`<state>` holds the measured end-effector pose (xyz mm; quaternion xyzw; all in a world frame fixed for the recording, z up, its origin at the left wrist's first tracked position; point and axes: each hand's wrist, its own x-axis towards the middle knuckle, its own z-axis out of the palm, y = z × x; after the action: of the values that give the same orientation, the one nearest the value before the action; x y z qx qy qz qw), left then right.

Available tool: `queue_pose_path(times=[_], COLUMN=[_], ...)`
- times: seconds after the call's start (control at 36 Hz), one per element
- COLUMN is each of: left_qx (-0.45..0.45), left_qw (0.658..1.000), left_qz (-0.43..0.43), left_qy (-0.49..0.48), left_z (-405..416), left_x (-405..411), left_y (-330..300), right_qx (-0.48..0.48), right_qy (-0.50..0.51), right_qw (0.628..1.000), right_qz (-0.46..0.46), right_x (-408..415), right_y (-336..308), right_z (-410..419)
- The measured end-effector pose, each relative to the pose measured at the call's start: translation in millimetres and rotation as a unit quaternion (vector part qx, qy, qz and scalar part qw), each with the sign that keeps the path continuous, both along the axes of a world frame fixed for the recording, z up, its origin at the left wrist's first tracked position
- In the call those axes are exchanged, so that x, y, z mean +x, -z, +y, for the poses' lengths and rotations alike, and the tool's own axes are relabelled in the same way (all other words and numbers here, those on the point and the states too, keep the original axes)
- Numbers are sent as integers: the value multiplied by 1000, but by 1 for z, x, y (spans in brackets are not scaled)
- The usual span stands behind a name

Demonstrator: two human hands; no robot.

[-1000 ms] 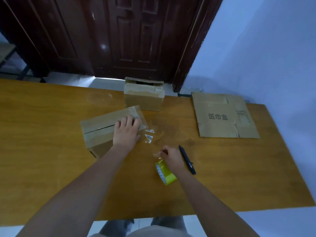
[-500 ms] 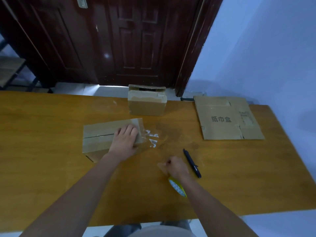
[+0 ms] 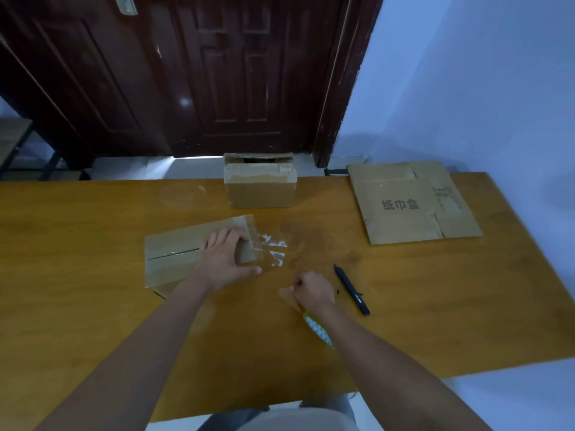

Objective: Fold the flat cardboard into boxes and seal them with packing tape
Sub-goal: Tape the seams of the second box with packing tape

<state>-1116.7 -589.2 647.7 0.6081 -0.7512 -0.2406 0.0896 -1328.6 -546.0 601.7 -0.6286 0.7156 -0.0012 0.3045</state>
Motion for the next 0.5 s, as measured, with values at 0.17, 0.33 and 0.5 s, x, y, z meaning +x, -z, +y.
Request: queue_pose_path(times=[0.17,0.33,0.5], left_qx=[6,8,5], left_qw=[1000,1000,999], left_qz=[13,21,26], left_qy=[-10,-15,-22], left_z=[-2,-3,-3], left_x=[-2,-1,0], left_y=[0,-1,1], right_qx=[20,34,110], right_qy=[32,60,38], right_qw=[999,997,992], right_qz=[-14,-47,-55], right_x=[5,12,15], right_y=[3,8,9], right_z=[-11,-25,-31])
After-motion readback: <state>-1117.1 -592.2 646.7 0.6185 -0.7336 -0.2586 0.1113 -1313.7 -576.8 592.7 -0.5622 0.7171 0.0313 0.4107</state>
